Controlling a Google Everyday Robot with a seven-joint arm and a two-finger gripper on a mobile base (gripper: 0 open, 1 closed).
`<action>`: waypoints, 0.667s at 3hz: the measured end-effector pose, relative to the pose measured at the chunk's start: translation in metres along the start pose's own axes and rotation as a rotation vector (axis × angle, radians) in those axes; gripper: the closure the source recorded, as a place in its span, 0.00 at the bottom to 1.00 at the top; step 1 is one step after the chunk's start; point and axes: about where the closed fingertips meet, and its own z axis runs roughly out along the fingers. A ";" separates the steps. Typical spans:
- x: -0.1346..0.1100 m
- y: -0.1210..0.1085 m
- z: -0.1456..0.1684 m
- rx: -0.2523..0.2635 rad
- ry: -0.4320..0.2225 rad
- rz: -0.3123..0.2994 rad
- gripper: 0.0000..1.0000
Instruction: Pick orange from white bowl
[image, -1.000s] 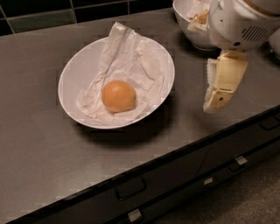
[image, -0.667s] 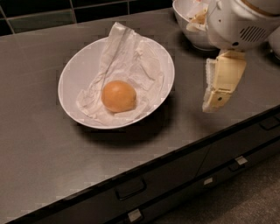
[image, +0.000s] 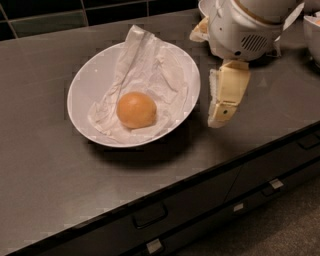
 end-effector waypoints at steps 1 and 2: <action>-0.021 -0.009 0.023 -0.040 -0.028 -0.034 0.10; -0.021 -0.010 0.024 -0.040 -0.029 -0.035 0.00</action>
Offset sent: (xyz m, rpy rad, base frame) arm 0.0104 0.0230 -0.0109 0.0103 0.0253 0.0428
